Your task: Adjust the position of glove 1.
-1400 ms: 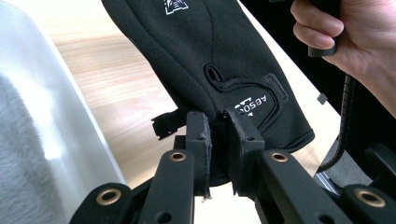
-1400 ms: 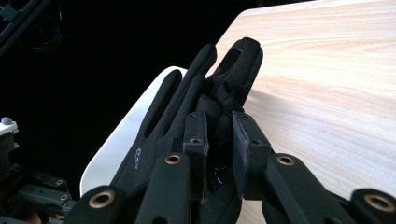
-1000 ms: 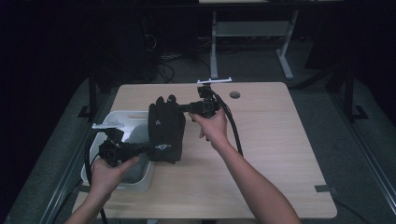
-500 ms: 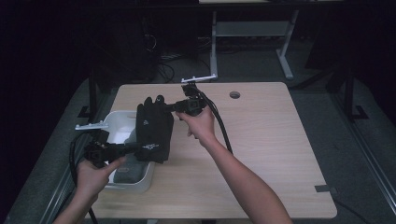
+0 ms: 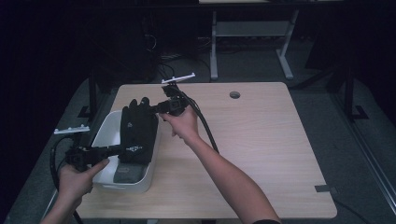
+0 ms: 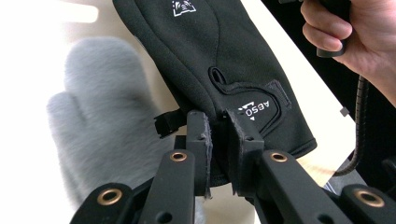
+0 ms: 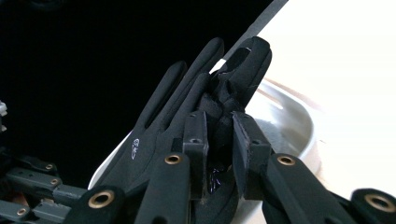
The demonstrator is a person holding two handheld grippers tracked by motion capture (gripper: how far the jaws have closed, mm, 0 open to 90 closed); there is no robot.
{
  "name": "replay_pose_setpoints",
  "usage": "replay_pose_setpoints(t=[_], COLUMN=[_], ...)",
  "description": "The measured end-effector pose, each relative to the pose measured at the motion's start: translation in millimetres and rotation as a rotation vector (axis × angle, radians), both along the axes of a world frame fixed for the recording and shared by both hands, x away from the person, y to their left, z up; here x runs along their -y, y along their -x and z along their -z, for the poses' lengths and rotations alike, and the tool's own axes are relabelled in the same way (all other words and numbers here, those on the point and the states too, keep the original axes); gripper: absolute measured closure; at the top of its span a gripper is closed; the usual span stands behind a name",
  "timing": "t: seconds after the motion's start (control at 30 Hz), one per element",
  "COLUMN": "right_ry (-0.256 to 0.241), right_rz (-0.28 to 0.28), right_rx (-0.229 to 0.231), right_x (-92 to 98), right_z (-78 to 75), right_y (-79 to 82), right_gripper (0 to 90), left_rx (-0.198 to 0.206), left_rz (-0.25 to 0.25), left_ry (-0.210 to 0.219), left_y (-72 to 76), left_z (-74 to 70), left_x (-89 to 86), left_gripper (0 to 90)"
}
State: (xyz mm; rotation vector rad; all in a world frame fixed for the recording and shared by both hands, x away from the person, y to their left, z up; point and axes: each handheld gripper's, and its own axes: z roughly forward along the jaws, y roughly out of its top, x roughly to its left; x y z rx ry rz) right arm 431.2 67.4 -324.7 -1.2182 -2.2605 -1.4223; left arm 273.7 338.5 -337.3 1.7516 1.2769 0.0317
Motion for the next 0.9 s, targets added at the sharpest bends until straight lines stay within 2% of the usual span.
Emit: replay_pose_setpoints(t=[0.13,0.37,0.5,0.53,0.73,0.9], right_ry=[0.006,0.017,0.035,0.035,0.064,0.103], right_rz=[-0.021,-0.045,-0.06,-0.06,-0.085,-0.109], right_rx=[-0.005,-0.027,-0.032,-0.048,-0.055,-0.078], right_x=[-13.5,-31.7,-38.7,-40.9,-50.4,-54.7], right_z=[3.6,16.9,24.0,25.2,36.1,52.3], right_y=[-1.2,-2.8,-2.7,-2.1,-0.3,0.0], right_gripper=[76.4,76.3,76.3,76.3,75.9,74.9], left_rx=[-0.003,-0.036,-0.051,-0.06,-0.096,-0.151], left_rz=[-0.014,-0.049,-0.042,-0.044,-0.049,-0.038], left_ry=[0.002,0.006,0.004,0.01,0.03,0.037], left_y=[2.4,7.3,9.7,10.5,14.3,14.8], left_z=[1.5,11.1,16.6,18.4,29.8,42.6], left_x=[-8.3,-26.0,-30.5,-31.6,-37.2,-40.0], left_gripper=[80.6,80.7,80.6,80.7,80.6,80.2])
